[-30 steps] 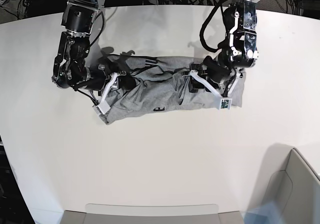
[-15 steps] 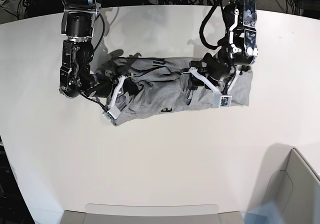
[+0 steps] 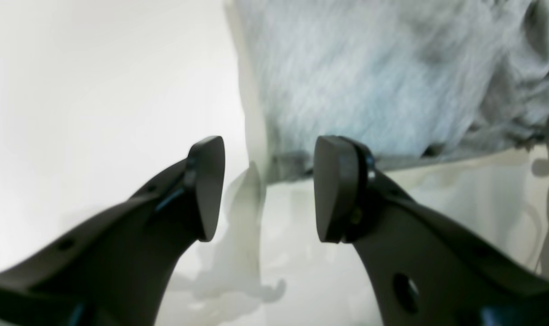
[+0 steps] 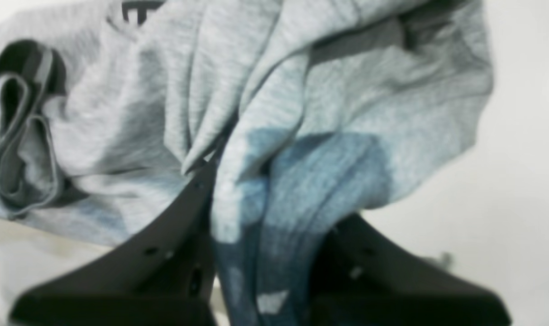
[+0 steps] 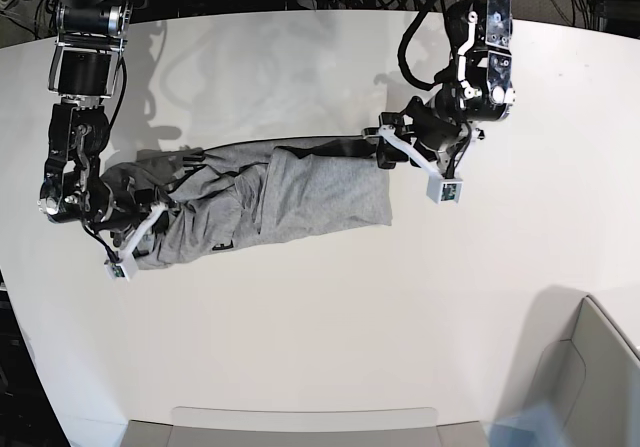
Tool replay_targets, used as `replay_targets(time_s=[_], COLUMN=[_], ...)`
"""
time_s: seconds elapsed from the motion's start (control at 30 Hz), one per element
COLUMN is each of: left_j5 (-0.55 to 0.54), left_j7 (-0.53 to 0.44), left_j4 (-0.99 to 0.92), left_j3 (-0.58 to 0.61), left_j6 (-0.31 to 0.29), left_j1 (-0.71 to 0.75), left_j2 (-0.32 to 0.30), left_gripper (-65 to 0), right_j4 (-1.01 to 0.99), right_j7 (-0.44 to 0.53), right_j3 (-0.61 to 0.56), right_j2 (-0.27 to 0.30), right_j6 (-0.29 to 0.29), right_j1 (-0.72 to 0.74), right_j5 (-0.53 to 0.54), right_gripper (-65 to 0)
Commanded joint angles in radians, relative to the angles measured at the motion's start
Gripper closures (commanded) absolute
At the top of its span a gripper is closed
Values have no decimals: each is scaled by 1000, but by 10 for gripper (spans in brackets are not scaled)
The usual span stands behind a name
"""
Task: Fold the T-shirt properly
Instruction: 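Lift the bundle end with the right gripper and fold it over the left gripper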
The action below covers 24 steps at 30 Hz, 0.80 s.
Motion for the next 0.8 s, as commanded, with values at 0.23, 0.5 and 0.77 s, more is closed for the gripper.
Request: replay_targets(time_s=[0.23,0.5,0.77], left_j5=[-10,-10,-10], left_j7=[-19,64,66], left_j4=[19,19,17], left_j3=[-146,-276,-278], left_j6=[-8,-11,-11], left_j1=[33,48,53], left_j2=[-1,-1,-1], left_gripper=[-306,-306,-306], right_j4=[281,371,201], right_j7=[-17,-67,-60], right_j3=[-371,-613,-764], right_j2=[22,-84,-328], right_j6=[-307,-482,-482], right_j1=[29,47,72], right_j5=[-71,-242,-665], right_gripper=[0,0,0])
